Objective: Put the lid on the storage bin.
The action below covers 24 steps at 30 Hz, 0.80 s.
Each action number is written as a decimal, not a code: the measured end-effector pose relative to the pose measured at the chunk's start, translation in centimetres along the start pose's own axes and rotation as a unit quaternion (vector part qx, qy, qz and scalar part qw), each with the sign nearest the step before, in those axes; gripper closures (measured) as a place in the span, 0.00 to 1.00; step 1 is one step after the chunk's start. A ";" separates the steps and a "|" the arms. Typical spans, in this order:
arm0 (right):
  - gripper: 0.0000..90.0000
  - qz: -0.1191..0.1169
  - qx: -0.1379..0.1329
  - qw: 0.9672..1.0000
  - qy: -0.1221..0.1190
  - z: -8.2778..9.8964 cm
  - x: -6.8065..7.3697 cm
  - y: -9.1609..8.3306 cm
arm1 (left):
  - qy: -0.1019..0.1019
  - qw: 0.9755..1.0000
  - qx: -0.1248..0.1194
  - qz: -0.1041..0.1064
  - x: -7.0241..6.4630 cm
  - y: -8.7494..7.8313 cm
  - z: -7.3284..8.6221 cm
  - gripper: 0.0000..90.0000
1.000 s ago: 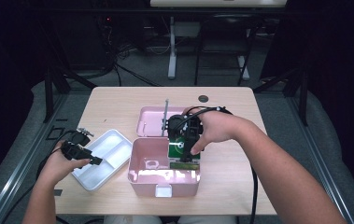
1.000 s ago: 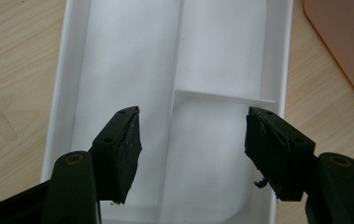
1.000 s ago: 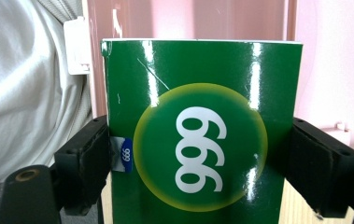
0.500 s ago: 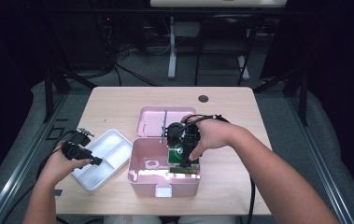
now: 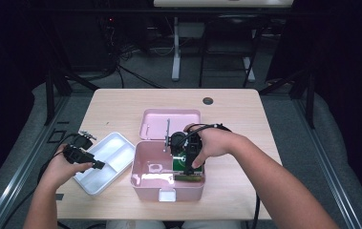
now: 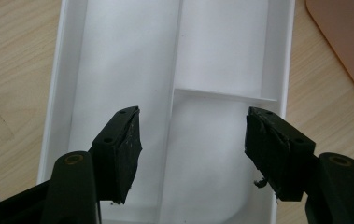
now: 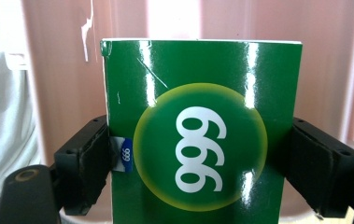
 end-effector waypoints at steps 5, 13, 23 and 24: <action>0.17 -0.003 0.000 1.000 -0.002 0.1 -0.1 1.1 | 0.000 1.000 0.001 -0.001 0.0 0.1 0.0 0.40; 0.17 0.003 0.010 1.000 -0.012 0.3 -0.2 2.4 | 0.000 1.000 0.004 0.000 0.0 0.2 0.0 0.40; 0.16 0.003 0.020 1.000 -0.006 0.4 -0.5 3.3 | -0.001 1.000 0.006 0.000 0.0 0.3 0.1 0.40; 0.16 0.003 0.020 1.000 -0.006 0.4 -0.5 3.3 | 0.000 1.000 0.007 0.000 0.0 0.4 0.1 0.40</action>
Point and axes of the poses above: each handheld gripper's, and its own axes: y roughly forward along the jaws, z roughly out of its underside, x roughly to its left, the point moved 8 cm from there along y, roughly forward along the jaws, and after that the axes turned 5 degrees about y, right-handed, at the moved point
